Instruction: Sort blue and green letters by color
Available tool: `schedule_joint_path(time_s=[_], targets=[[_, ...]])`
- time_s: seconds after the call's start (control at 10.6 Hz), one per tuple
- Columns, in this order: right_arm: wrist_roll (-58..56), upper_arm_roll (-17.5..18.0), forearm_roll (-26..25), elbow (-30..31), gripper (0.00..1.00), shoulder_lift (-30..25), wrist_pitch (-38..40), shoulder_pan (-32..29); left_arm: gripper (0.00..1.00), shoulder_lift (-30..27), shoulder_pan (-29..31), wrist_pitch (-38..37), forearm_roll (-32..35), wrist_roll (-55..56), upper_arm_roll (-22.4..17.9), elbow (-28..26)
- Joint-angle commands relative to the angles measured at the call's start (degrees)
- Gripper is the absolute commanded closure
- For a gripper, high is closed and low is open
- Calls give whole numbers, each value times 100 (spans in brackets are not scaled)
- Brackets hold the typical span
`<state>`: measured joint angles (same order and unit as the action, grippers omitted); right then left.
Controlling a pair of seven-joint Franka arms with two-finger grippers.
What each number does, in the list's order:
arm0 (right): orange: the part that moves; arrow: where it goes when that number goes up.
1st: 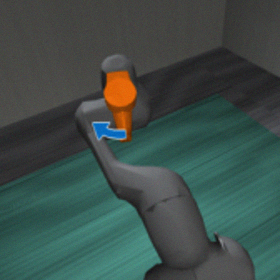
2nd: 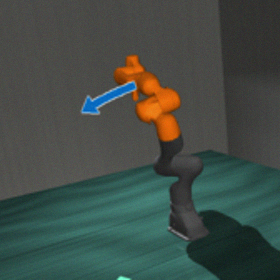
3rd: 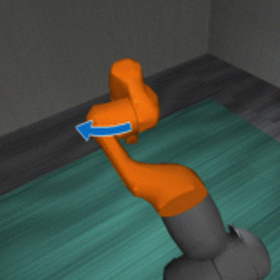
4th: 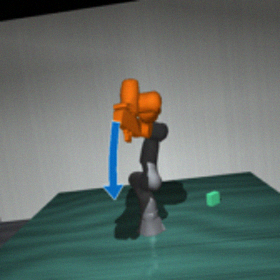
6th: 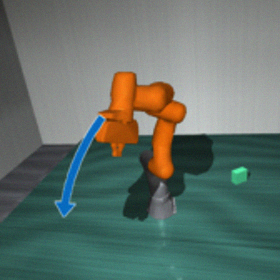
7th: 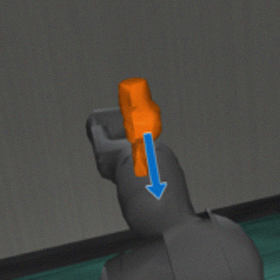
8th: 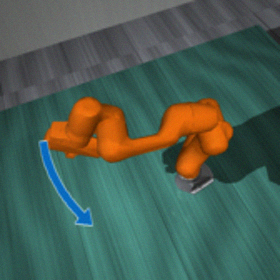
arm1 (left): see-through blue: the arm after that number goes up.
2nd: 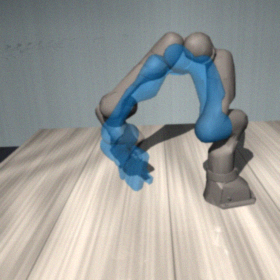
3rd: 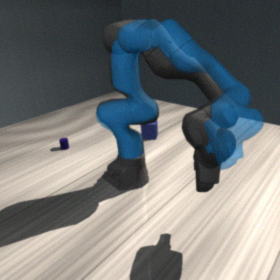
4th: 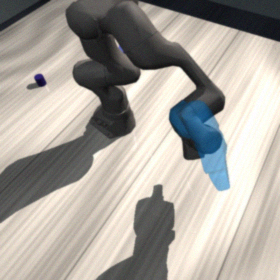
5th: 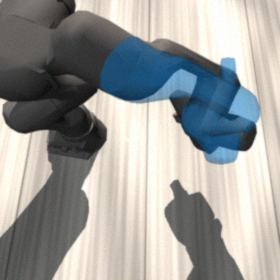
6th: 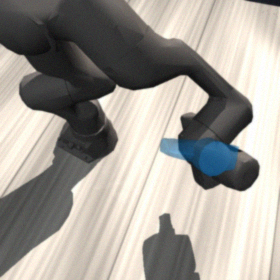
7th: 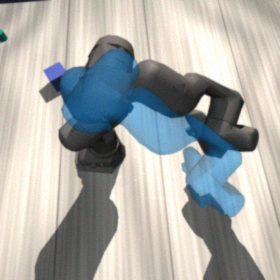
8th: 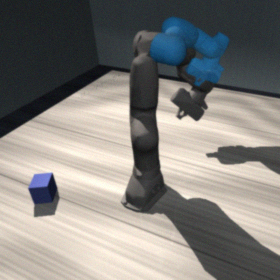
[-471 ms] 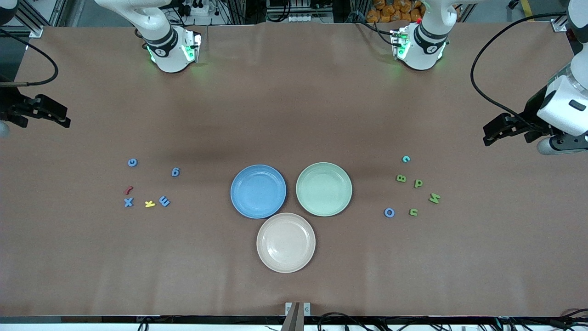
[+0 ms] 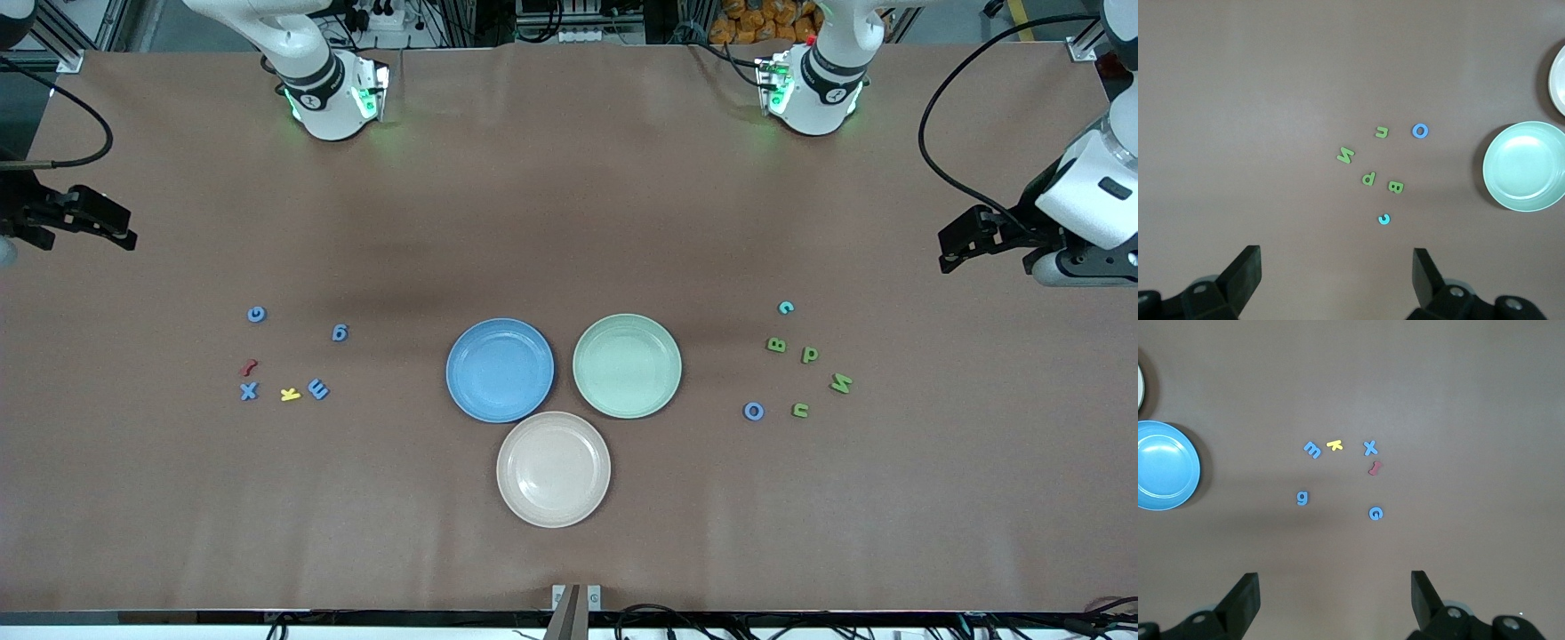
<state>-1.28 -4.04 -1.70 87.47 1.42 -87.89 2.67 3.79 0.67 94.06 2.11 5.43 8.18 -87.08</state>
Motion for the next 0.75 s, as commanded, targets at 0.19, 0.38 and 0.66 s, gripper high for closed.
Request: schedule_joint_path(time_s=[0.19,0.38,0.66], targets=[[-13,-17,134,-116,0,60,62,-56,0,42,232,1136,-184,-217,-1,-1175],[-13,-35,581,-46,0,68,53,-319,0,95,232,2033,-105,-218,-1,-1940],[-21,-44,609,1012,0,7,-795,-521,0,516,250,3027,210,-218,-9,-2593]])
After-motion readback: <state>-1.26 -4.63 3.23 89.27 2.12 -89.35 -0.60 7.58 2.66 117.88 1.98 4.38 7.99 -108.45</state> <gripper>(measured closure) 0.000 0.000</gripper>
